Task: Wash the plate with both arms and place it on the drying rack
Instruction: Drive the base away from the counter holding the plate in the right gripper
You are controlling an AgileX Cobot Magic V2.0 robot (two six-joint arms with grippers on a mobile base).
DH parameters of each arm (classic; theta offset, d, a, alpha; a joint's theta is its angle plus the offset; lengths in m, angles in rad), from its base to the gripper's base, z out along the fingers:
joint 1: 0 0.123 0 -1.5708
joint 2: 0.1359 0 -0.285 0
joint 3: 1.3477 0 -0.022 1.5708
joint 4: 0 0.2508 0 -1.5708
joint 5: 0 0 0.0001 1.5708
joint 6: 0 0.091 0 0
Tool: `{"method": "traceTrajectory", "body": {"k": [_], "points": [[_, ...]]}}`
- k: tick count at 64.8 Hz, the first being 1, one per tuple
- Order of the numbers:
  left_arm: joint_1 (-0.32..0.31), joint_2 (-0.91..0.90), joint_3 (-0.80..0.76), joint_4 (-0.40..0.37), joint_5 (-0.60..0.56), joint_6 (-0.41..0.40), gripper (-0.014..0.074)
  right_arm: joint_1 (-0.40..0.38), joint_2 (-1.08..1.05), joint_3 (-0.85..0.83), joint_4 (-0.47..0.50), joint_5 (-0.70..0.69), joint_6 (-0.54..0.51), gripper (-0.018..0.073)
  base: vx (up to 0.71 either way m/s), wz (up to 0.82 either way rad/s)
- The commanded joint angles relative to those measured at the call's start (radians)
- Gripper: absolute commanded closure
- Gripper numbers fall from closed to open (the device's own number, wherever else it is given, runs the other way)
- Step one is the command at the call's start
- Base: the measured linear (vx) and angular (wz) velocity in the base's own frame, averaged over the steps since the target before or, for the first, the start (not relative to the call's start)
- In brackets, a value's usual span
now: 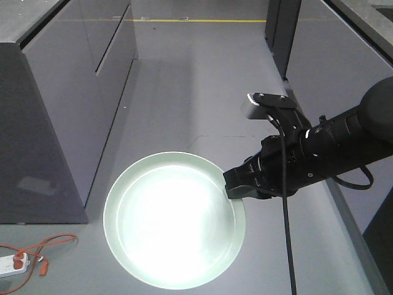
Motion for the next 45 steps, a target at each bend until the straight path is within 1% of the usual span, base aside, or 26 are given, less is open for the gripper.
{"method": "traceTrajectory", "body": {"k": [1, 45], "points": [[-0.005, -0.015, -0.029, -0.002, -0.073, -0.004, 0.0603, -0.003, -0.039, -0.026, 0.042, -0.022, -0.008, 0.0561, 0.01, 0.20], [-0.005, -0.015, -0.029, -0.002, -0.073, -0.004, 0.0603, -0.003, -0.039, -0.026, 0.042, -0.022, -0.009, 0.0561, 0.08, 0.13]]}}
